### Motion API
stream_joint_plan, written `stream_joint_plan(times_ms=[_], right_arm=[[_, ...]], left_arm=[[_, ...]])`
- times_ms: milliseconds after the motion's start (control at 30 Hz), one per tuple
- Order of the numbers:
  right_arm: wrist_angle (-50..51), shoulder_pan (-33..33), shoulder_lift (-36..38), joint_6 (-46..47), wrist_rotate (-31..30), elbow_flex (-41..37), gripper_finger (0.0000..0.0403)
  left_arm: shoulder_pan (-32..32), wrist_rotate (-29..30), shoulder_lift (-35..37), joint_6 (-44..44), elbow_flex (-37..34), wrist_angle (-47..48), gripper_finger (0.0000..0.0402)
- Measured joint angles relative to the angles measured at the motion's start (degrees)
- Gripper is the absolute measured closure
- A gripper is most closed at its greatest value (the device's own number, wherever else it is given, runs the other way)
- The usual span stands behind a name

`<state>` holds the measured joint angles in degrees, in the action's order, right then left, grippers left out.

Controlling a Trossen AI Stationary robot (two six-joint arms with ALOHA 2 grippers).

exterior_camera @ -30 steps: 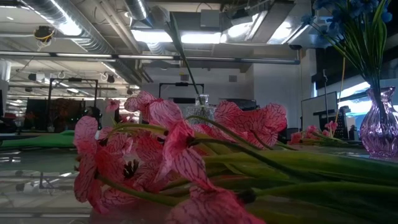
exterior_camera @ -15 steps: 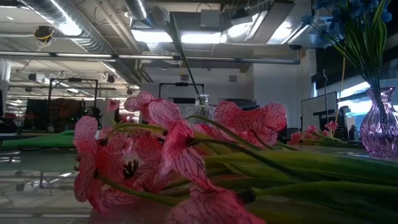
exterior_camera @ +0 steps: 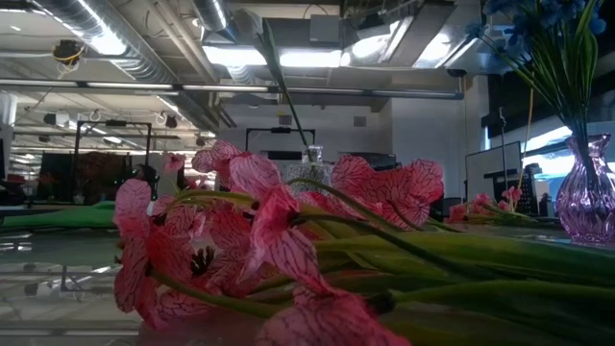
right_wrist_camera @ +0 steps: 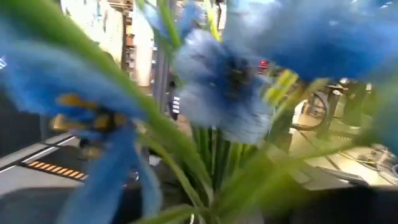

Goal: Sort flowers into vase by color
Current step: Put the blue flower into the purple vase

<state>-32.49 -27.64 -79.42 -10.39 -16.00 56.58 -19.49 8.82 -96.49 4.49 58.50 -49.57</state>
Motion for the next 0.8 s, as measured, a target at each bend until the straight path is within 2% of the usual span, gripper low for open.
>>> stream_joint_plan(times_ms=[200, 267, 467, 567, 700, 800], right_arm=[[0.24, -0.05, 0.0, 0.11, -1.13, 0.0, 0.0372], [0.63, -0.09, 0.02, 0.11, -1.13, 0.0, 0.0389], [1.95, -3.4, 3.65, 2.75, -3.23, 0.0, 0.0364], [4.87, -6.74, 8.11, 2.97, -6.7, 0.0, 0.0376], [10.94, -12.24, 16.1, 3.05, -13.79, 0.0, 0.0392], [14.91, -16.47, 22.63, 4.45, -22.87, 0.0, 0.0381]], left_arm=[[-0.03, 1.53, 0.0, 0.17, 0.0, 0.34, 0.0359], [-0.47, 2.1, 0.2, 0.88, 0.0, 0.93, 0.0343], [-5.78, 11.19, 2.94, 5.28, -0.02, 6.05, 0.0292], [-9.44, 13.59, 3.91, 5.21, -0.02, 11.81, 0.0278], [-14.76, 13.79, 3.93, 5.22, -0.02, 17.04, 0.0273], [-17.68, 14.16, 3.87, 6.84, -0.02, 17.64, 0.0272]])
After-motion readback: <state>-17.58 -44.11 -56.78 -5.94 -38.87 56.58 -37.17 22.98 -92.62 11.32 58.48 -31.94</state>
